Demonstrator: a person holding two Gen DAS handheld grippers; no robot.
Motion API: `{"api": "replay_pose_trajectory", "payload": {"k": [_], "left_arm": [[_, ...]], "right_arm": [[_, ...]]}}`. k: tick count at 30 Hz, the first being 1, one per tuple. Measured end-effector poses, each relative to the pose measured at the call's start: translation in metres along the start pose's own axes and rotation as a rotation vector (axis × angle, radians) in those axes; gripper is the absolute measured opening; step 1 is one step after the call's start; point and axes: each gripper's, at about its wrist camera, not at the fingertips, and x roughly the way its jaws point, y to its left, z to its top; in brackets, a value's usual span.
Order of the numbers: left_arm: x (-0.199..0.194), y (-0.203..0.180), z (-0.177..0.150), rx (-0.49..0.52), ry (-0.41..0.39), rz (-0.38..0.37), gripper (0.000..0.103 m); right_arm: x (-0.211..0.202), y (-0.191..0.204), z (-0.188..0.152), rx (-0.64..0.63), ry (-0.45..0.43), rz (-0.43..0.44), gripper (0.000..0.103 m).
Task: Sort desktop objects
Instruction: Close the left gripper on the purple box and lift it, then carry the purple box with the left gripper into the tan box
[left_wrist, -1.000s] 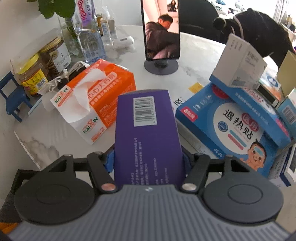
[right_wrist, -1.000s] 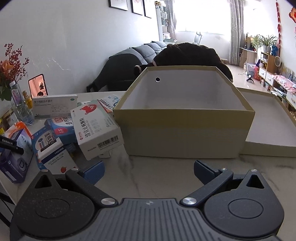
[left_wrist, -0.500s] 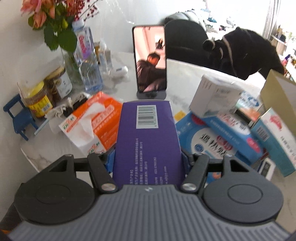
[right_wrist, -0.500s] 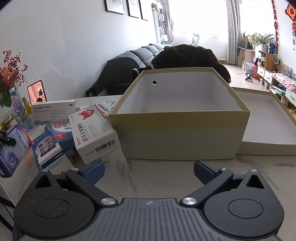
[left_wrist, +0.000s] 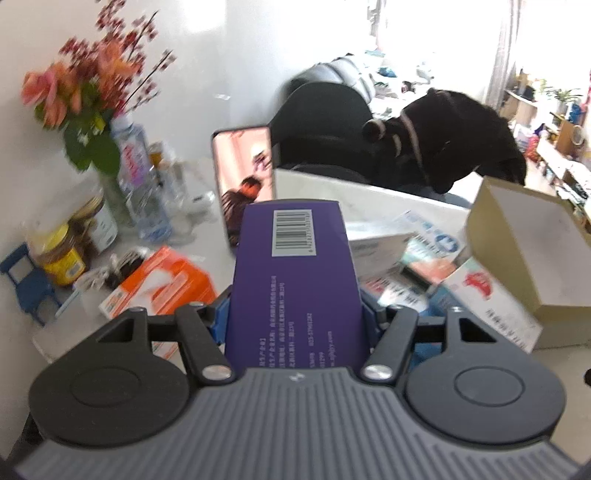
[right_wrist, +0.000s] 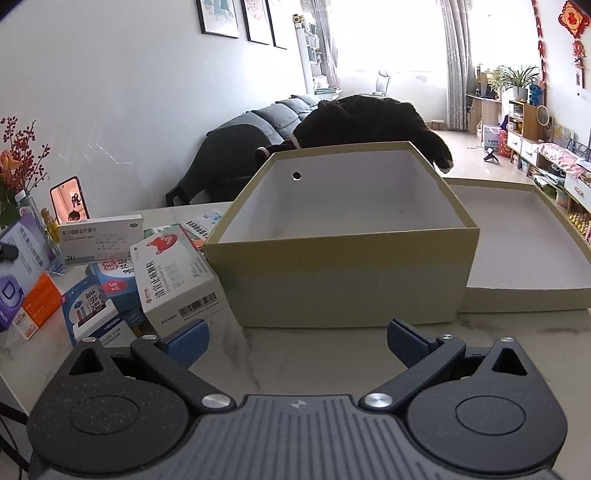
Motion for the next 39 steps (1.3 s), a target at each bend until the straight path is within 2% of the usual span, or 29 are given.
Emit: {"api": "replay_pose_trajectory", "payload": {"k": [8,16,27,39], "left_arm": [[-0.005,-0.038,0.023,0.047,-0.038,-0.077,0.063],[0.013,-0.09,0.044,0.084,-0.039,-0.167,0.063],[0.053,-0.163,0.063,0.127,-0.009,-0.269,0.063],[0.102,-0.243,0.073,0.148,0.059,-0.347,0.063]], "right_arm": [[-0.003,-0.017,0.006,0.023,-0.013,-0.03,0.103],[0.001,-0.039,0.017,0.045,-0.019,-0.058,0.103],[0.01,-0.071,0.032,0.059,-0.01,-0.095,0.103],[0.02,-0.106,0.053,0.075,-0.007,-0.151,0.103]]}}
